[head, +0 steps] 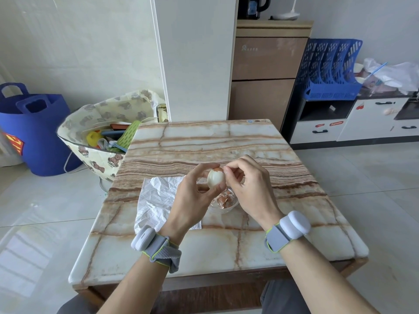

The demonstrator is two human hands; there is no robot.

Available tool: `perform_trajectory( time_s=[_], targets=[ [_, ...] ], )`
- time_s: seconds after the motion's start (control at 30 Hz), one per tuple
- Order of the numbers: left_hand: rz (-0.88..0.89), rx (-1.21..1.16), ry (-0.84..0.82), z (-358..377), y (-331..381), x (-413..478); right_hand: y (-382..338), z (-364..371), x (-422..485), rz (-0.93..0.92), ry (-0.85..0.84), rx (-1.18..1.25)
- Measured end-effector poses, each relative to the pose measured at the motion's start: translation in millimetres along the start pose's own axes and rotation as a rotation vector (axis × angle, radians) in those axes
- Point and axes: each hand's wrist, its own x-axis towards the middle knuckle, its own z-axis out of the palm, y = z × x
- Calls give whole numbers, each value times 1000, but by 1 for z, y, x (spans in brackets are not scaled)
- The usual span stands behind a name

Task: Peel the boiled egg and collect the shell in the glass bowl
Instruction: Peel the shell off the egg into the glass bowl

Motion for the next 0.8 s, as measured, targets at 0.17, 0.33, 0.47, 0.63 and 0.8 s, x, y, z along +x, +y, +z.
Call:
perform_trajectory(
  time_s=[0.17,0.33,0.47,0.63,0.8],
  targets=[
    [-8,1,8,0,-2,0,4,-2,-5,50,-17,-3],
    [-1,0,9,-1,-6,1,6,-2,-7,95,-35,-9],
    [26,15,14,-1,-7,2,7,-3,-8,129,-44,0],
    [44,27,17,-3,-9,3,8,-2,-9,145,-55,-9],
    [58,35,11,-3,-12,3,9,-2,-7,162,-66,-12]
  ],
)
